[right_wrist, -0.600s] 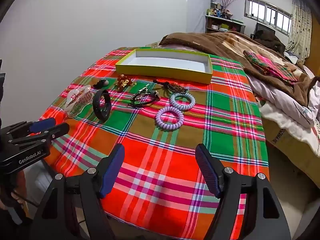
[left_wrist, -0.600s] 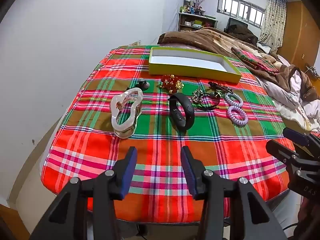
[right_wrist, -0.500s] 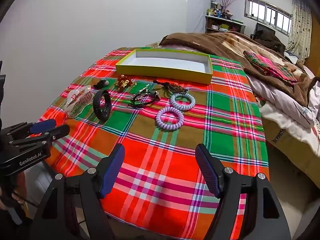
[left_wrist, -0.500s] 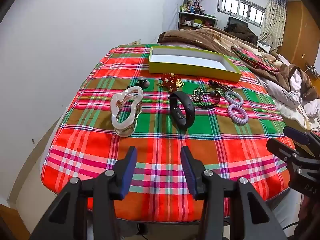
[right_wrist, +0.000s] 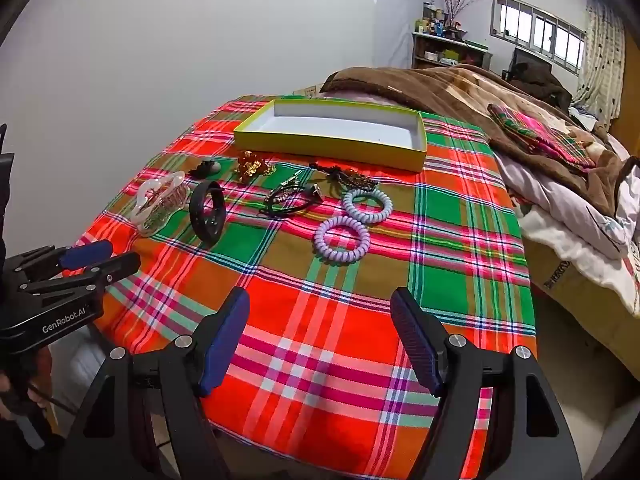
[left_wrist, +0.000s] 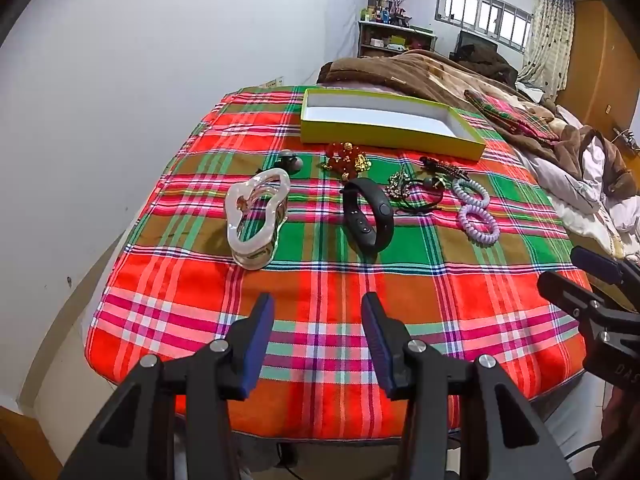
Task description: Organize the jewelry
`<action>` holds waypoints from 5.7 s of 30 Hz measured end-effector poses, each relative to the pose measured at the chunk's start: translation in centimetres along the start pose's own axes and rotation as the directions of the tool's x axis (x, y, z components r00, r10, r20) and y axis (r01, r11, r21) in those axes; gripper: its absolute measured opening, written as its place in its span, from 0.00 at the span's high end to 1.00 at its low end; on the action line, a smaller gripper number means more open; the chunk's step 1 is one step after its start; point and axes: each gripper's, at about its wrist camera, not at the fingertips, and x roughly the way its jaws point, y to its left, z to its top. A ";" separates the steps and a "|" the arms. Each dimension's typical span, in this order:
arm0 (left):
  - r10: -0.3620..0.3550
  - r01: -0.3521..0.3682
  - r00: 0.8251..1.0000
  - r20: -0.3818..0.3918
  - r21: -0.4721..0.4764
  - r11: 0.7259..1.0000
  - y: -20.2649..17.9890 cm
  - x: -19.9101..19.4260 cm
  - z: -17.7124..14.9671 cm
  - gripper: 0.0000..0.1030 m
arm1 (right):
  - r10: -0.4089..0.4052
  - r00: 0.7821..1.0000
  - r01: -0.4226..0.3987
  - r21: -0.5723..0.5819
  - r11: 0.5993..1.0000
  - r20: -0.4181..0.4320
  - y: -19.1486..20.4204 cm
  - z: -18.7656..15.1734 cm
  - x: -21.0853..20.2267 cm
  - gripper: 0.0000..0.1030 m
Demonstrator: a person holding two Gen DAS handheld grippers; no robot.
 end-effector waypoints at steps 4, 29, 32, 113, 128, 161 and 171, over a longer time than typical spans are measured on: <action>-0.010 0.010 1.000 -0.005 -0.004 1.000 0.0 0.1 -0.1 0.54 | 0.000 1.000 0.000 -0.002 1.000 0.000 0.0 0.0 0.0 0.29; -0.039 0.039 0.999 -0.001 -0.016 0.999 0.5 0.0 -0.1 0.54 | 0.003 1.000 -0.003 -0.004 1.000 -0.001 0.0 0.2 0.1 0.29; -0.045 0.045 0.999 -0.001 -0.015 0.999 0.4 0.0 -0.2 0.54 | 0.003 1.000 -0.003 -0.004 1.000 -0.001 0.0 0.2 0.1 0.29; -0.050 0.052 0.999 0.021 -0.081 0.995 5.7 5.9 5.4 0.37 | 0.049 0.998 -0.048 0.019 0.999 -0.044 -2.8 3.6 6.9 0.29; -0.018 0.018 1.000 0.003 -0.078 0.997 5.9 8.1 5.4 0.52 | 0.039 0.998 -0.038 0.022 0.999 -0.056 -4.5 4.9 9.2 0.29; -0.036 0.043 0.996 0.076 -0.099 0.994 6.2 4.8 6.7 0.53 | -0.037 0.998 0.038 0.023 0.999 -0.058 -7.5 7.0 9.3 0.91; -0.099 0.104 0.990 0.104 -0.043 0.994 3.5 3.6 10.1 0.53 | 0.006 1.000 -0.007 0.037 0.999 0.026 -8.0 10.2 7.1 0.91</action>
